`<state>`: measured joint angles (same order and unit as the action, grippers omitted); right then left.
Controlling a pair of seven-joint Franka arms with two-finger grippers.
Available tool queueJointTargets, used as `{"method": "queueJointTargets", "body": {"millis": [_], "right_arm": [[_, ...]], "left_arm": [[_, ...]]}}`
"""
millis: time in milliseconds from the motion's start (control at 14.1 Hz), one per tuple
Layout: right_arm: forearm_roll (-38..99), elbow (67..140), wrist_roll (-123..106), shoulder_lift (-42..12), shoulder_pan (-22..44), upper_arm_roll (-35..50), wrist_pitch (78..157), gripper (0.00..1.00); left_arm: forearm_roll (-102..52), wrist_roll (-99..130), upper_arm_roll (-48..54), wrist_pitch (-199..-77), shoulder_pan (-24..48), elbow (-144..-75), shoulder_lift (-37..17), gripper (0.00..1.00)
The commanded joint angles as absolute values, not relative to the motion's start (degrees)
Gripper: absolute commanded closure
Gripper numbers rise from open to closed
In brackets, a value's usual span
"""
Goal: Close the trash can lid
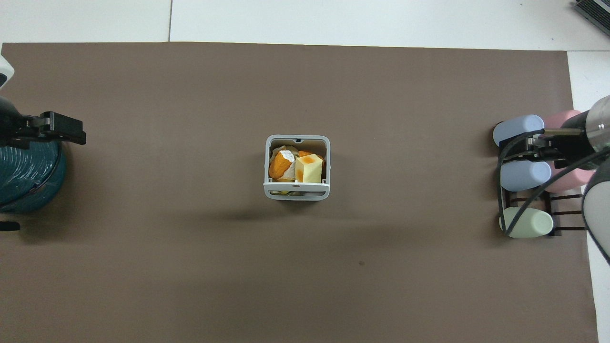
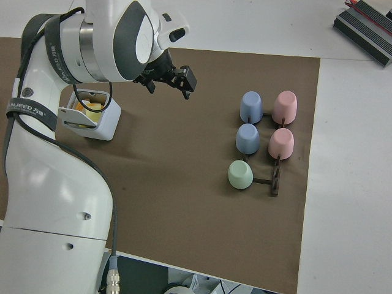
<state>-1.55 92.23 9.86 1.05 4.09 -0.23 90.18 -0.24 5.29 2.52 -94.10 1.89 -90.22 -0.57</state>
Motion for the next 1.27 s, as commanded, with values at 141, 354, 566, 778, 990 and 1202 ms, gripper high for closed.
{"method": "queueJointTargets", "body": {"millis": [141,354,566,778,990,1202], "right_arm": [[-2.0,93.7,8.4,2.3,3.4,0.2,90.6,0.00],[-2.0,93.7,8.4,2.3,3.4,0.2,90.6,0.00],[-2.0,93.7,8.4,2.3,3.4,0.2,90.5,0.00],[-2.0,93.7,8.4,2.3,3.4,0.2,90.5,0.00],[-2.0,93.7,8.4,2.3,3.4,0.2,90.6,0.00],[-2.0,93.7,8.4,2.3,3.4,0.2,90.6,0.00]], "left_arm": [[1.1,5.4,2.5,-93.5,2.4,-92.0,1.1,0.00],[1.0,5.7,2.5,-93.4,2.5,-92.1,1.1,0.00],[0.8,6.1,2.9,-90.0,5.1,-93.1,2.1,0.00],[0.6,14.8,2.9,-90.9,13.1,-102.0,6.7,0.00],[0.1,23.3,3.0,-93.9,20.5,-107.0,9.3,0.39],[-3.1,27.4,3.0,-100.1,25.0,-113.0,12.0,0.45]]}}
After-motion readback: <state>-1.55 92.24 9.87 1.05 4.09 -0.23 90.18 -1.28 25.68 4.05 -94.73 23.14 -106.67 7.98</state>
